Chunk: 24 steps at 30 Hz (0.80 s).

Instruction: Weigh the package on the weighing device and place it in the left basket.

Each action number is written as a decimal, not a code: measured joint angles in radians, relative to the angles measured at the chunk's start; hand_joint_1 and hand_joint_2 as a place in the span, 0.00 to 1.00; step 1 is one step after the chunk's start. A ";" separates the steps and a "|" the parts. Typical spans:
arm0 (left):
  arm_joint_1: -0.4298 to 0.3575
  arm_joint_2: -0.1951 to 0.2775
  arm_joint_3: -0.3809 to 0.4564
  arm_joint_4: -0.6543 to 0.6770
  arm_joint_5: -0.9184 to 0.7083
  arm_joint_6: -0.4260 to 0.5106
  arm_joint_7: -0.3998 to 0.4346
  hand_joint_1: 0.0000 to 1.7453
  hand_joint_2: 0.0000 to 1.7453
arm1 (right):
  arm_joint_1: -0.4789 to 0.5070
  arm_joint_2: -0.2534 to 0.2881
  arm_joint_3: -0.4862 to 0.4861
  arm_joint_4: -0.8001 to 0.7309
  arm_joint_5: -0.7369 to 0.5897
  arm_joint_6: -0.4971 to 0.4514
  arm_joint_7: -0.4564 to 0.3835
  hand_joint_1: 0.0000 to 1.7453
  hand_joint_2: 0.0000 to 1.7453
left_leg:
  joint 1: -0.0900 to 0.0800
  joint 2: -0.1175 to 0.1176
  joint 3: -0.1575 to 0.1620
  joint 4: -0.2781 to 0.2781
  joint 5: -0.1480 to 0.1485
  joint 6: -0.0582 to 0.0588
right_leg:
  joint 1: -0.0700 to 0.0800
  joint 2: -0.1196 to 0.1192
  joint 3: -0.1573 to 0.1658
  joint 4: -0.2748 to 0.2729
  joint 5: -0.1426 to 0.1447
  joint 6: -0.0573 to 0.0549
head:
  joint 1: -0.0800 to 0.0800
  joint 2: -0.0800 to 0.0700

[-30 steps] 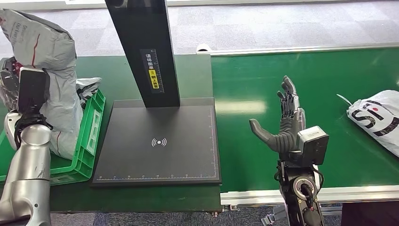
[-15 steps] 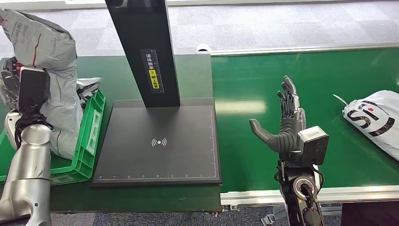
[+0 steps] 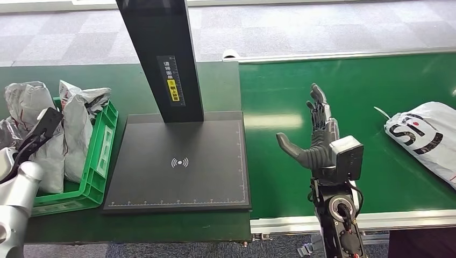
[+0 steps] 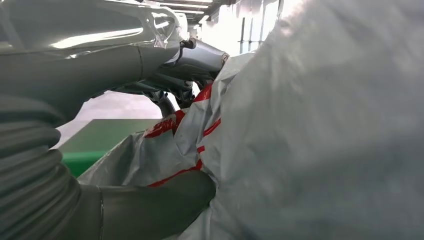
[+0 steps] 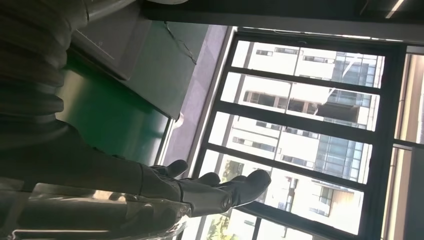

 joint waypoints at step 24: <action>-0.005 0.011 0.143 0.070 0.217 -0.073 -0.274 0.00 1.00 | 0.001 0.001 0.000 0.030 -0.008 -0.002 -0.007 0.00 1.00 | 0.000 -0.002 0.000 0.000 0.000 0.000 | 0.000 0.000 0.000 0.000 0.000 0.000 | 0.000 0.000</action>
